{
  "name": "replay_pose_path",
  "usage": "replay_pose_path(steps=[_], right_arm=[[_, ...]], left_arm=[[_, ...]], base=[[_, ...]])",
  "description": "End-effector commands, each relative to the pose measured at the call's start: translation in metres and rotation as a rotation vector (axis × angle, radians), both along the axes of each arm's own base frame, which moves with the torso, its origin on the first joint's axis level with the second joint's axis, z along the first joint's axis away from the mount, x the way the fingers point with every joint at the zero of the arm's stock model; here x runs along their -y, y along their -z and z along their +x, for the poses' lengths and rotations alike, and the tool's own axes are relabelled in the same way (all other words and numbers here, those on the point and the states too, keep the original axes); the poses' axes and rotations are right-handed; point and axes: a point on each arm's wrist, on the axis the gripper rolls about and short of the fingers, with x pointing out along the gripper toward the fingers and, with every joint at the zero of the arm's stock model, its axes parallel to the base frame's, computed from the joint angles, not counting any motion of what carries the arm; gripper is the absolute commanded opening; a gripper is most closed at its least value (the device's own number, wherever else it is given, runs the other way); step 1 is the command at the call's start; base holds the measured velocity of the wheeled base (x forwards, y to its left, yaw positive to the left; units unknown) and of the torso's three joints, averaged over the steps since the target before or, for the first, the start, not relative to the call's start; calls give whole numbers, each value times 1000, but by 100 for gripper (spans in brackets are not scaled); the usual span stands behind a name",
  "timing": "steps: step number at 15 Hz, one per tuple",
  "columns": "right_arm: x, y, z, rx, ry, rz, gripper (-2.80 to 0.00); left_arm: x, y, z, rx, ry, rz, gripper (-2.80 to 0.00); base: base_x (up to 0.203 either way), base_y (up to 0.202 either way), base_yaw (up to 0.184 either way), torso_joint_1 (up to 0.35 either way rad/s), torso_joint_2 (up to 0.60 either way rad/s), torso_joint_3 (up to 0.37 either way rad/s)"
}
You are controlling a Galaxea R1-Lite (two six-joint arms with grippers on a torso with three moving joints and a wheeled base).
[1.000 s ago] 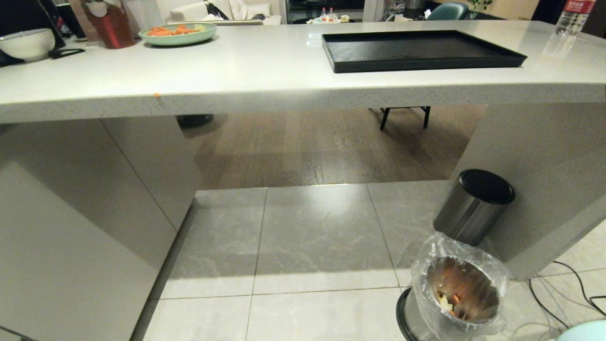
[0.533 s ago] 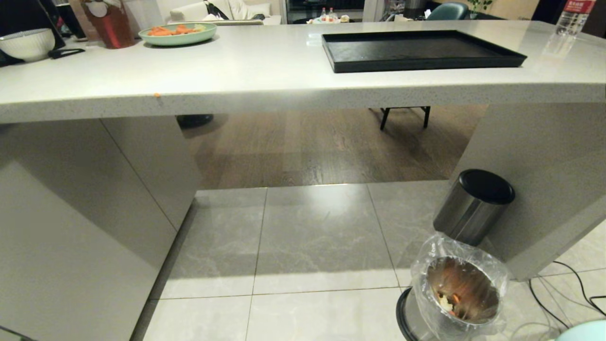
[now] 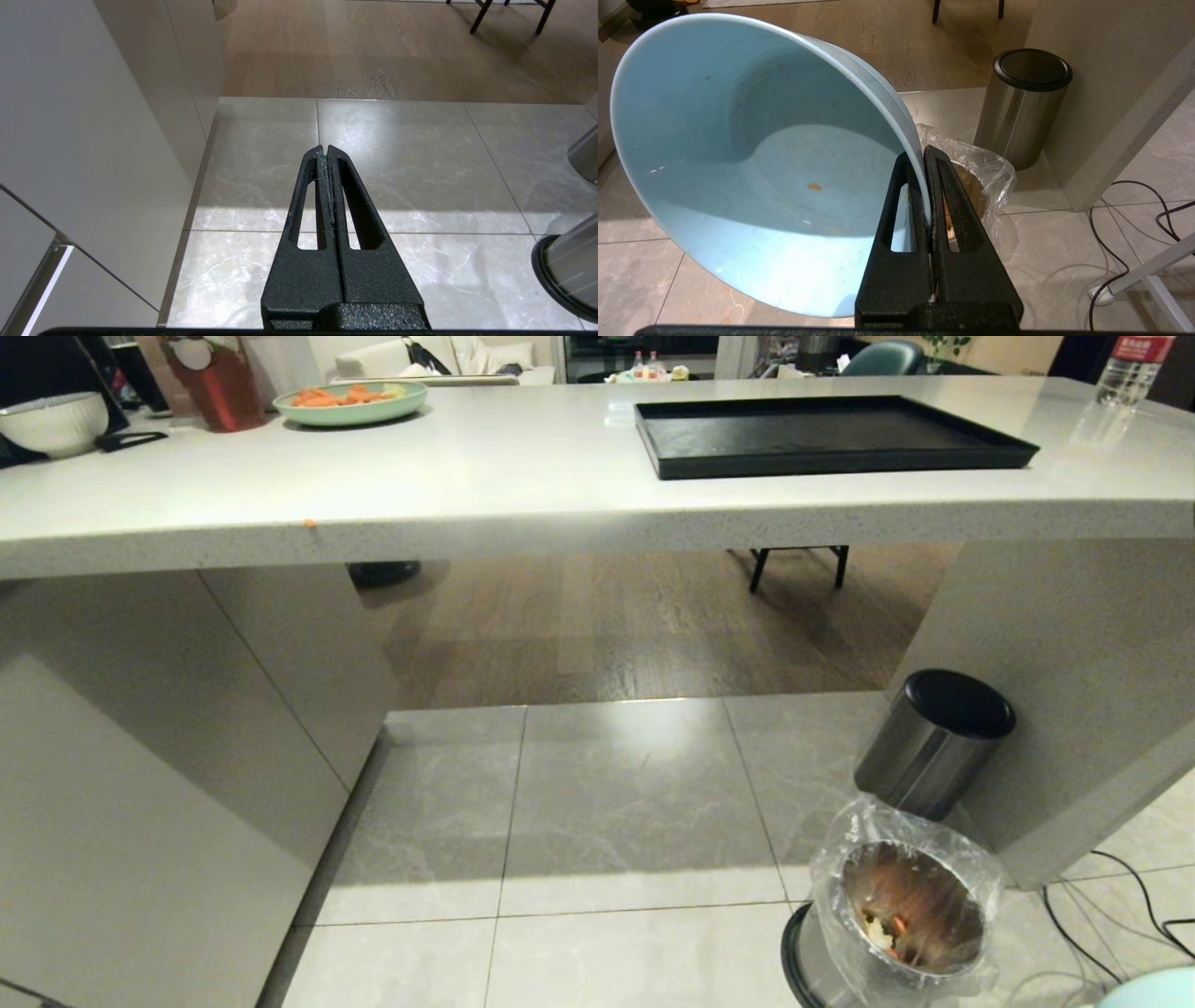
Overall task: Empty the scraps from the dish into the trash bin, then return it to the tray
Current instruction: Put the bowl back to the table
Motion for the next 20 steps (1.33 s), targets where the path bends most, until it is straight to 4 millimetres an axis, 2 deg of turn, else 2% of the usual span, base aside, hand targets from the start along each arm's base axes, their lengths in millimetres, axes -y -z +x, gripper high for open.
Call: replay_pose_path(steps=[1, 4, 12, 20], right_arm=[[0, 0, 0, -1, 0, 0, -280], [0, 0, 0, -1, 0, 0, -280], [0, 0, 0, -1, 0, 0, -280], [0, 0, 0, -3, 2, -7, -280]], left_arm=[[0, 0, 0, 0, 0, -1, -280], [0, 0, 0, 1, 0, -1, -280], [0, 0, 0, 0, 0, -1, -280], [0, 0, 0, 0, 0, -1, -280]], base=[[0, 0, 0, 0, 0, 0], [21, 0, 1, -1, 1, 2], [176, 0, -1, 7, 1, 1], [0, 0, 0, 0, 0, 0]])
